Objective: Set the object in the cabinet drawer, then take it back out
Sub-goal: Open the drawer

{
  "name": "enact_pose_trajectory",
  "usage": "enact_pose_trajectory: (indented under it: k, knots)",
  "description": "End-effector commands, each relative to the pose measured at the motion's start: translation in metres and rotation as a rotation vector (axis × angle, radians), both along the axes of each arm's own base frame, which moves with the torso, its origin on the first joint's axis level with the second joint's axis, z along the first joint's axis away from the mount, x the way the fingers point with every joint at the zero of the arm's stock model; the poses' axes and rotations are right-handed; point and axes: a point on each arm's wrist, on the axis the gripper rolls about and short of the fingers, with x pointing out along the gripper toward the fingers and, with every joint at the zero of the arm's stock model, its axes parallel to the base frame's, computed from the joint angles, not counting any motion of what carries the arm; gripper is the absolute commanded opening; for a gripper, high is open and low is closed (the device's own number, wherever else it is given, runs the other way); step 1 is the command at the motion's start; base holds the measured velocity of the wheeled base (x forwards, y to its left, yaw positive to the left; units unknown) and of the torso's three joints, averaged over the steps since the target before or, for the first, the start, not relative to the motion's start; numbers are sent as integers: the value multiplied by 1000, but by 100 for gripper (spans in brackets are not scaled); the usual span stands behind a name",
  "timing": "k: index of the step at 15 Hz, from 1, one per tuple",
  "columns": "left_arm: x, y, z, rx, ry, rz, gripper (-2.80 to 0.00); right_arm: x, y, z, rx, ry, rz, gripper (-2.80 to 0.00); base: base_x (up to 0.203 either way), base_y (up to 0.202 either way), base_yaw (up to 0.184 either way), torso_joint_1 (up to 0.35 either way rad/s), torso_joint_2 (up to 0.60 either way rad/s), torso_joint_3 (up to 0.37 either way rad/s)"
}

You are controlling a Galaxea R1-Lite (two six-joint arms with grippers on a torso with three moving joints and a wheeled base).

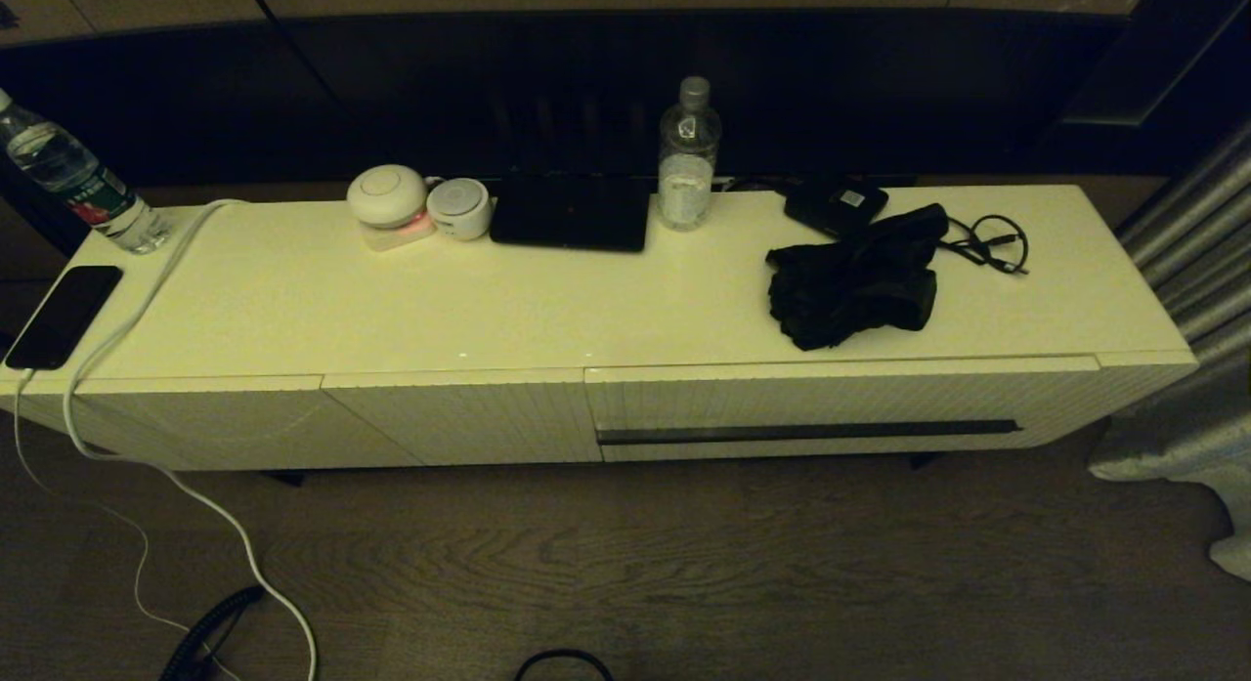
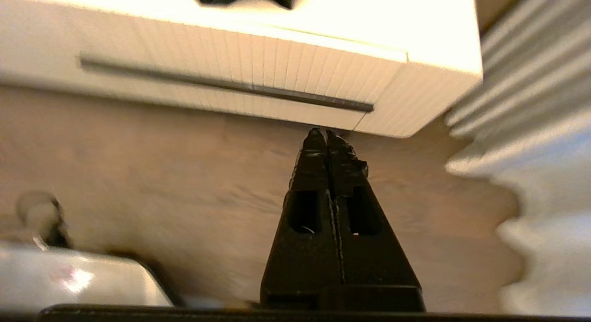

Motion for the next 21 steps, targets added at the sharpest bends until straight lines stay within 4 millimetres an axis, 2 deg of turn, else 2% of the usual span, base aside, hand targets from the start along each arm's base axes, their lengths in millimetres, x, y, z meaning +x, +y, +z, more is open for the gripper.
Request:
enact_pose_trajectory:
  k: [1, 5, 8, 12, 17, 21]
  knots:
    - [0, 0, 0, -1, -2, 1, -280, 37, 0, 23, -111, 137, 34, -280, 0, 0, 0, 0, 0, 0]
    - [0, 0, 0, -1, -2, 1, -280, 99, 2, 60, -270, 262, 86, -280, 0, 0, 0, 0, 0, 0]
    - [0, 0, 0, -1, -2, 1, -280, 152, 5, 66, -430, 367, 151, -280, 0, 0, 0, 0, 0, 0]
    - [0, 0, 0, -1, -2, 1, -280, 208, 21, 48, -651, 489, 293, -280, 0, 0, 0, 0, 0, 0]
    - [0, 0, 0, -1, -2, 1, -280, 257, 57, 13, -759, 564, 438, -280, 0, 0, 0, 0, 0, 0]
    - [0, 0, 0, -1, -2, 1, -280, 290, 81, -15, -925, 510, 539, -280, 0, 0, 0, 0, 0, 0]
